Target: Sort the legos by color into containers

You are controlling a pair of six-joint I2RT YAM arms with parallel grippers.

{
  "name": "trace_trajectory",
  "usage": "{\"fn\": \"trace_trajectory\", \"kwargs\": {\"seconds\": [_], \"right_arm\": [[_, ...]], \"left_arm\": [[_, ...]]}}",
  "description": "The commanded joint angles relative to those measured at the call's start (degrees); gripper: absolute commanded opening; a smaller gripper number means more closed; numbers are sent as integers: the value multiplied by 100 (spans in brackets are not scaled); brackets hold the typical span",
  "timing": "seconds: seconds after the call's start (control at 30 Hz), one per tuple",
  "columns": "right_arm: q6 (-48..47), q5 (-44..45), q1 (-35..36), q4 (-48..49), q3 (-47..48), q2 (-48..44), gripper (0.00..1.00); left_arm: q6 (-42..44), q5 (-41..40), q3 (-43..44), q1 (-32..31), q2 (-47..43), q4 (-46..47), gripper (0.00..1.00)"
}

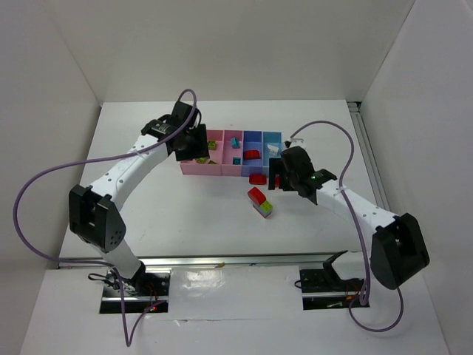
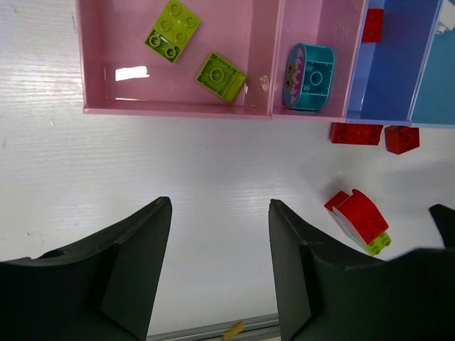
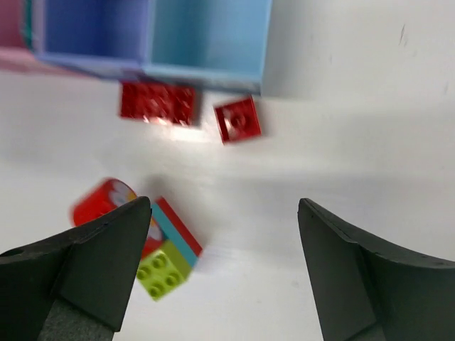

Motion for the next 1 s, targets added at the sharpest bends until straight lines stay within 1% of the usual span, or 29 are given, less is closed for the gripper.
{"fn": "trace_trajectory", "kwargs": {"seconds": [0.0, 0.13, 0.17, 0.23, 0.3, 0.5, 0.63, 0.67, 0.77, 0.8, 0.83, 0.87, 0.9, 0.93, 0.97], "right_arm": [[40, -298, -117, 189, -238, 149, 91], [-207, -370, -170, 672, -308, 808, 91], [-207, -369, -240, 786, -308, 1036, 89], [-304, -422, -363, 1103, -256, 1222, 80], [-409, -509, -521, 1392, -256, 1511, 77], [-699, -791, -645, 1762, -45, 2197, 77], [-831, -791, -645, 1956, 26, 2321, 77], [-831, -791, -645, 2009, 26, 2321, 74], [-884, -738, -645, 2009, 26, 2321, 61], [-884, -738, -645, 2009, 26, 2321, 55], [-884, -738, -645, 2009, 26, 2252, 43], [-884, -738, -584, 1913, -26, 2251, 40], [-884, -738, -584, 1860, -27, 2068, 34], [-823, -738, -584, 1729, -97, 1971, 30], [-823, -738, -584, 1658, -97, 1848, 30]], "left_arm": [[93, 22, 259, -114, 117, 92, 68], [93, 22, 312, -168, 179, 92, 68], [93, 22, 312, -220, 179, 92, 68], [145, -31, 312, -220, 179, 92, 68], [145, -91, 312, -220, 179, 92, 68], [145, -92, 312, -220, 179, 92, 68], [145, -92, 312, -220, 179, 92, 68], [145, -92, 312, -220, 179, 92, 68], [93, -92, 312, -273, 231, 92, 68], [93, -92, 364, -273, 292, 92, 68], [93, -92, 365, -273, 293, 92, 68], [93, -92, 417, -273, 293, 92, 68], [93, -92, 417, -325, 293, 92, 68], [93, -92, 417, -326, 293, 92, 68], [93, -92, 417, -326, 345, 92, 68]]}}
